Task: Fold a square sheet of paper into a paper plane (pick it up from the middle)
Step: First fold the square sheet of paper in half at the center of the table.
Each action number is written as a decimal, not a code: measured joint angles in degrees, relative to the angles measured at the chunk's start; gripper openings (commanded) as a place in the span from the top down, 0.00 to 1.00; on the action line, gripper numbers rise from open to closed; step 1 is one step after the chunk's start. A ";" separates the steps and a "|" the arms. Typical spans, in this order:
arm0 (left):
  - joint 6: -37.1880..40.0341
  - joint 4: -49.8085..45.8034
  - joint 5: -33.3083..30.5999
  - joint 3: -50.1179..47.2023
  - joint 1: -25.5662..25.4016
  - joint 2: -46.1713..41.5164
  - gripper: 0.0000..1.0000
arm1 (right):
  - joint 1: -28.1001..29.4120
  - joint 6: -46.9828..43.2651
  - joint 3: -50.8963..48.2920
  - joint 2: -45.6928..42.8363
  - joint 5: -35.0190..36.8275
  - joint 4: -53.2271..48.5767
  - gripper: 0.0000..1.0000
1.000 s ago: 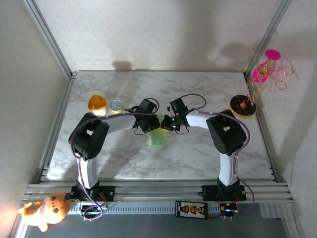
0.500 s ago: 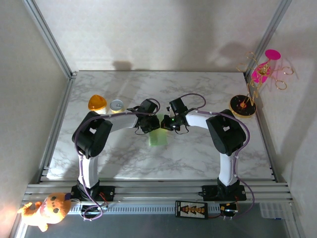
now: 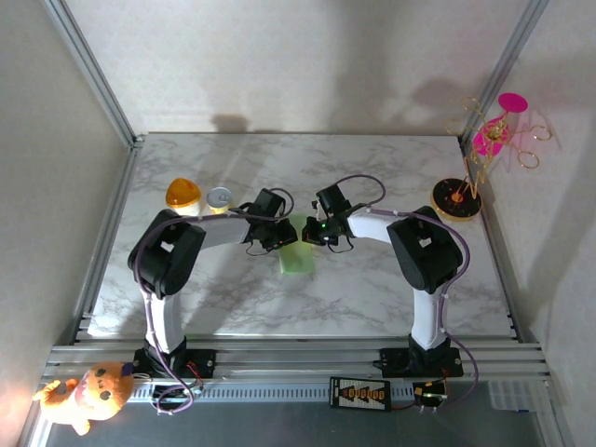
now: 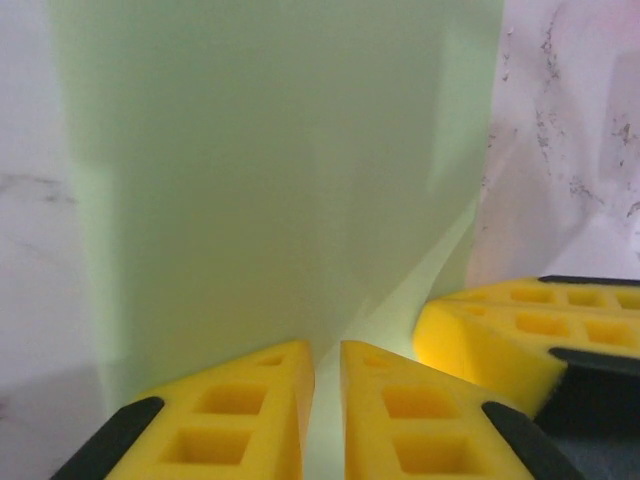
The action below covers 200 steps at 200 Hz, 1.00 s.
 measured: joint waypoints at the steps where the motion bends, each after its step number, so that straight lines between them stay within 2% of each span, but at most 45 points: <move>1: 0.15 0.04 0.17 -0.15 0.15 -0.09 0.82 | 0.00 -0.02 0.00 0.02 0.02 -0.02 0.95; 39: 2.67 0.83 3.28 -3.87 3.87 -2.49 0.81 | 0.52 -1.18 -0.15 0.11 1.64 -0.57 0.95; 94: 4.31 -1.20 3.26 -6.75 7.78 -6.78 0.81 | 0.79 -1.33 -0.33 0.11 2.51 -0.70 0.95; 134: 0.76 3.72 4.87 -7.56 4.79 -9.55 0.83 | 0.81 -1.33 -0.31 0.15 2.49 -0.70 0.95; 170: -2.03 6.21 5.62 -6.25 0.13 -4.57 0.84 | 0.81 -1.31 -0.31 0.22 2.49 -0.81 0.96; 200: -2.60 6.32 5.81 -6.23 -0.24 -2.38 0.84 | 0.81 -1.31 -0.33 0.28 2.49 -0.81 0.96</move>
